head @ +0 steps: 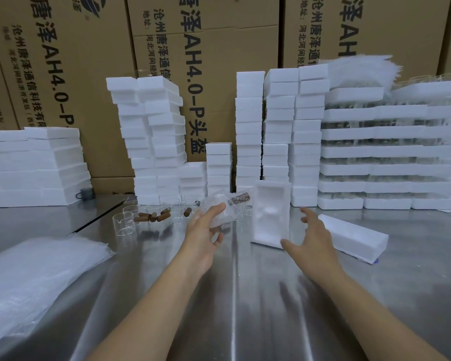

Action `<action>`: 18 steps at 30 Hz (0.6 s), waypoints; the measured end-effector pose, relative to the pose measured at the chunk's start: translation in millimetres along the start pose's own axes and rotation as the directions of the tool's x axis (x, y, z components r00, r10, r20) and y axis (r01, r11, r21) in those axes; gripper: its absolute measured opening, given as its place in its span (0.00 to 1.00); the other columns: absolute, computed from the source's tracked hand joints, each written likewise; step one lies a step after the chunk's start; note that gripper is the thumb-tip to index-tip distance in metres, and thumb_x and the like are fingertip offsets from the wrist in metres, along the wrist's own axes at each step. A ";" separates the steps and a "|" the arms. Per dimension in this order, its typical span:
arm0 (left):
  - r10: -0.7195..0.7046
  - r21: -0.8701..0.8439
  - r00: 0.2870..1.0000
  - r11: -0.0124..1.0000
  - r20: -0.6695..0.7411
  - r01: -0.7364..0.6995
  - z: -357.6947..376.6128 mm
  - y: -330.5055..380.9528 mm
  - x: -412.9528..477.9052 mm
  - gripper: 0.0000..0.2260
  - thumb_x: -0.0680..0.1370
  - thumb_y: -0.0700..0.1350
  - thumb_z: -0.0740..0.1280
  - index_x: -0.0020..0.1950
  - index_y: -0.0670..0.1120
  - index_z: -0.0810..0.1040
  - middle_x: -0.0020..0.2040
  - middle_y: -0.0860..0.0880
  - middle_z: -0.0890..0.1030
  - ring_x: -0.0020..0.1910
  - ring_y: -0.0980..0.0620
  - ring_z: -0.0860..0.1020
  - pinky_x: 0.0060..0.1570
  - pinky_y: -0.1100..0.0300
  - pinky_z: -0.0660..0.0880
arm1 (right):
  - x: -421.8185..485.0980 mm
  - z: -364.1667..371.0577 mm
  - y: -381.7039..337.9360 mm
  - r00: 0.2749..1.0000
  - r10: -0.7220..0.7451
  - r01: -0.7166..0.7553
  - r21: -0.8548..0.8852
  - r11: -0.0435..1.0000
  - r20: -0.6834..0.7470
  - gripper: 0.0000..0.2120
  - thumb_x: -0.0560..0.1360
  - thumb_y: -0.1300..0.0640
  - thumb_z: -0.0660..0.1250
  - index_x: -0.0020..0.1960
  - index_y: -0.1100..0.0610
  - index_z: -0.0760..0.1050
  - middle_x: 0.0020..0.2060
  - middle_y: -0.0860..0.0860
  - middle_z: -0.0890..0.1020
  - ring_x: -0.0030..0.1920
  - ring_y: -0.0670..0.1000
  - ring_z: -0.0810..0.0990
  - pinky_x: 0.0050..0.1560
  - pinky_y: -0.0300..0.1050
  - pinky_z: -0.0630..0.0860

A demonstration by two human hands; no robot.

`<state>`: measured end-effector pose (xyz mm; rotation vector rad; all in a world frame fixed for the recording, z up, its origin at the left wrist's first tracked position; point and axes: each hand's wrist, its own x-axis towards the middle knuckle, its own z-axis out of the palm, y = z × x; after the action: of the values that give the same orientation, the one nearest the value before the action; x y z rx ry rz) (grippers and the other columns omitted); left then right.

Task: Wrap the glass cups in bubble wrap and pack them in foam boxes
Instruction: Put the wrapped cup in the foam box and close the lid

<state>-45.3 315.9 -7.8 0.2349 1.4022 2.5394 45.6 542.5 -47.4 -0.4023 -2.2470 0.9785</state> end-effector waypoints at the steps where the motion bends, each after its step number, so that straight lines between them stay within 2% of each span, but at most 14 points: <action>1: 0.001 0.002 1.000 1.000 0.003 -0.001 -0.1 -0.5 -0.3 0.26 0.75 0.47 0.80 0.72 0.53 0.78 0.54 0.52 0.86 0.48 0.52 0.80 0.50 0.57 0.73 | 1.0 1.9 0.8 0.999 0.044 -0.045 0.061 0.997 0.007 0.42 0.73 0.51 0.78 0.80 0.47 0.58 0.73 0.49 0.70 0.73 0.57 0.68 0.68 0.55 0.70; 2: 0.002 0.004 1.000 1.000 0.008 -0.002 -0.1 -1.0 -0.7 0.25 0.75 0.47 0.80 0.71 0.53 0.79 0.55 0.52 0.86 0.48 0.52 0.80 0.51 0.57 0.73 | 2.8 2.9 2.5 0.997 0.073 -0.075 0.122 0.990 0.023 0.43 0.73 0.52 0.79 0.79 0.46 0.57 0.73 0.51 0.69 0.74 0.58 0.67 0.68 0.54 0.68; 4: 0.003 0.012 1.000 1.000 0.021 -0.003 0.6 -2.3 -1.4 0.22 0.75 0.47 0.79 0.69 0.53 0.80 0.55 0.52 0.87 0.48 0.52 0.81 0.52 0.57 0.72 | 5.9 3.3 9.1 0.996 0.036 -0.048 0.153 0.987 0.082 0.37 0.73 0.53 0.78 0.74 0.44 0.61 0.69 0.49 0.70 0.73 0.57 0.68 0.65 0.51 0.66; 5: 0.003 0.017 1.000 1.000 0.027 -0.003 0.9 -2.8 -1.9 0.22 0.75 0.47 0.79 0.68 0.53 0.80 0.52 0.53 0.88 0.48 0.52 0.81 0.52 0.57 0.72 | 6.6 2.7 11.9 0.992 -0.007 -0.006 0.101 0.995 0.128 0.34 0.73 0.53 0.77 0.72 0.43 0.63 0.68 0.47 0.71 0.73 0.56 0.68 0.66 0.50 0.66; 7: 0.003 0.029 0.999 1.000 0.034 -0.004 1.3 -3.5 -1.7 0.22 0.76 0.47 0.79 0.68 0.53 0.80 0.47 0.55 0.89 0.49 0.52 0.81 0.52 0.57 0.71 | 6.4 3.1 14.8 0.965 -0.054 0.077 -0.081 0.994 0.256 0.33 0.76 0.47 0.75 0.76 0.40 0.64 0.72 0.46 0.72 0.75 0.56 0.68 0.73 0.53 0.65; 9: 0.007 0.045 0.999 0.999 0.037 -0.009 1.4 -3.9 -1.2 0.22 0.76 0.48 0.79 0.69 0.52 0.80 0.48 0.55 0.89 0.50 0.52 0.81 0.51 0.57 0.72 | 6.9 8.3 16.0 0.939 -0.015 0.124 -0.296 0.947 0.343 0.33 0.77 0.39 0.69 0.79 0.37 0.62 0.75 0.49 0.72 0.75 0.57 0.69 0.75 0.55 0.65; 11: 0.007 0.056 1.000 0.998 0.030 -0.009 1.1 -4.6 -1.1 0.23 0.75 0.48 0.79 0.69 0.52 0.81 0.52 0.54 0.88 0.50 0.52 0.80 0.51 0.58 0.72 | 5.2 14.8 15.8 0.938 0.015 0.146 -0.432 0.890 0.347 0.30 0.78 0.34 0.64 0.78 0.38 0.65 0.75 0.49 0.72 0.74 0.57 0.70 0.74 0.53 0.66; 15: 0.003 0.068 1.000 0.998 0.018 -0.004 0.8 -6.4 -0.5 0.23 0.74 0.48 0.80 0.68 0.52 0.81 0.57 0.51 0.86 0.52 0.52 0.79 0.50 0.58 0.72 | 3.1 15.6 15.7 0.943 -0.004 0.157 -0.434 0.887 0.334 0.28 0.77 0.35 0.65 0.74 0.45 0.71 0.69 0.48 0.77 0.69 0.55 0.75 0.69 0.51 0.71; 16: 0.002 0.073 1.000 0.997 0.019 -0.004 1.1 -6.9 0.0 0.23 0.74 0.49 0.80 0.68 0.52 0.81 0.56 0.52 0.87 0.51 0.52 0.79 0.50 0.58 0.72 | 2.8 14.2 15.8 0.940 -0.029 0.173 -0.402 0.899 0.340 0.25 0.77 0.37 0.66 0.71 0.45 0.74 0.65 0.47 0.80 0.66 0.54 0.77 0.66 0.51 0.73; 18: -0.002 0.091 1.000 0.996 0.027 -0.001 1.3 -7.7 1.4 0.22 0.74 0.49 0.80 0.67 0.53 0.81 0.48 0.56 0.89 0.50 0.53 0.80 0.49 0.59 0.72 | 2.5 13.2 15.0 0.937 -0.123 0.218 -0.270 0.938 0.328 0.13 0.77 0.42 0.68 0.60 0.43 0.79 0.55 0.44 0.82 0.60 0.50 0.80 0.61 0.49 0.75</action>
<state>-45.4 321.4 -13.6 0.2837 1.5089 2.4651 35.3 546.7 -64.1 -0.1837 -2.6769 0.6380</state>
